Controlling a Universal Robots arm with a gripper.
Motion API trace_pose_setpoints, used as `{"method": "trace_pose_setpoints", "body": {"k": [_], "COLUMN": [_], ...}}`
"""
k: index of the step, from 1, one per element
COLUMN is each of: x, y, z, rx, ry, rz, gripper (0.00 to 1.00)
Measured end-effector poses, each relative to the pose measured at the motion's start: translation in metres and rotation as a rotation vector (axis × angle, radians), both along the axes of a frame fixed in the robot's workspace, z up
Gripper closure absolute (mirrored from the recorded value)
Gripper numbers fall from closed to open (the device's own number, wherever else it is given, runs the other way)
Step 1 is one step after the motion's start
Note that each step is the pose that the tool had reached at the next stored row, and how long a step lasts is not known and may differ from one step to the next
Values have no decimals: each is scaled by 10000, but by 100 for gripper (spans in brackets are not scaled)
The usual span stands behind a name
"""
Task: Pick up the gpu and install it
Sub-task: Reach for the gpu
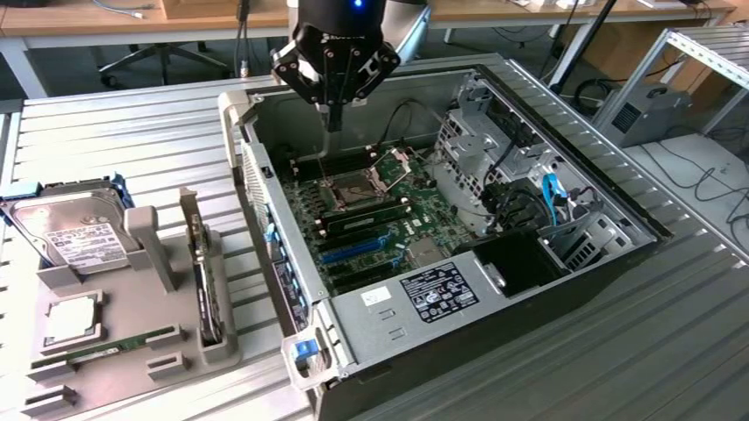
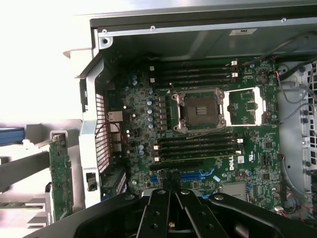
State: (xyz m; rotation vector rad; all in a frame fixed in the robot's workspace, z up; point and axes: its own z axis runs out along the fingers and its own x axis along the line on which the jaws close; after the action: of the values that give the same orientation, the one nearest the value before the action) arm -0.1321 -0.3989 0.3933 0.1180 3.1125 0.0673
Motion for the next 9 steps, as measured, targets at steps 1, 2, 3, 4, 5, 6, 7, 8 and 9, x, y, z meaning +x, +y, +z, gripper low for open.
{"method": "trace_pose_setpoints", "body": {"k": [1,2,3,4,5,6,7,8,9], "x": [-3,-6,-9,-11,-14,-17,-19,-24,-27], "y": [0,0,0,0,0,0,0,0,0], "z": [0,0,0,0,0,0,0,0,0], "rx": [0,0,0,0,0,0,0,1,0], "ry": [0,0,1,0,0,0,0,0,0], "rz": [0,1,0,0,0,0,0,-1,-1], "gripper": [89,89,89,89,89,89,89,89,89]}}
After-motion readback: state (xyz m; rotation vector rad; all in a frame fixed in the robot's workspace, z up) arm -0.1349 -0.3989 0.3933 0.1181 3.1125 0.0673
